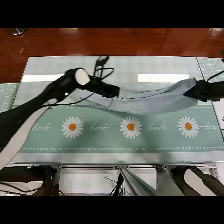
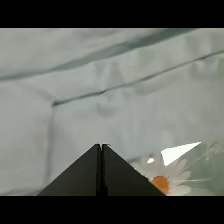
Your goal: Fold the shirts.
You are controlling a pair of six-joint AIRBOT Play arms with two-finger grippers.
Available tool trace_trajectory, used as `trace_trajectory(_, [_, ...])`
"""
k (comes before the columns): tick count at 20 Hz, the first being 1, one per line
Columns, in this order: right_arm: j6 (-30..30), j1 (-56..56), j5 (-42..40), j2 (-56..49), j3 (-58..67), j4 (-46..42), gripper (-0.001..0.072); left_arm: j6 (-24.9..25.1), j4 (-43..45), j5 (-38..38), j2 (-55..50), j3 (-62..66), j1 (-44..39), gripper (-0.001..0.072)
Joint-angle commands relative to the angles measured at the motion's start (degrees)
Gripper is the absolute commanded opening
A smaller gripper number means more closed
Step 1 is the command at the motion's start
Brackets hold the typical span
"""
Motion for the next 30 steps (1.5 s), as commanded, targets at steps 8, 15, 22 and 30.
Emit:
trace_trajectory(8, [4.7,0.0,2.4,20.7,-6.8,5.5,0.0028,0.2,-23.2,-7.5,-26.1,24.0,-17.4,0.0021])
trace_trajectory(15, [5.8,0.1,1.9,20.7,-6.8,5.8,0.0028,1.8,-24.5,-15.6,-24.2,27.2,-5.9,0.0021])
trace_trajectory(22, [4.2,17.0,-7.0,7.9,3.0,12.4,0.0028,1.9,-8.0,-32.4,-5.2,24.8,19.3,0.0021])
trace_trajectory(30, [9.2,40.0,-15.2,-27.3,27.3,8.1,0.0028,-2.1,12.7,-16.9,45.7,-19.4,24.7,0.0022])
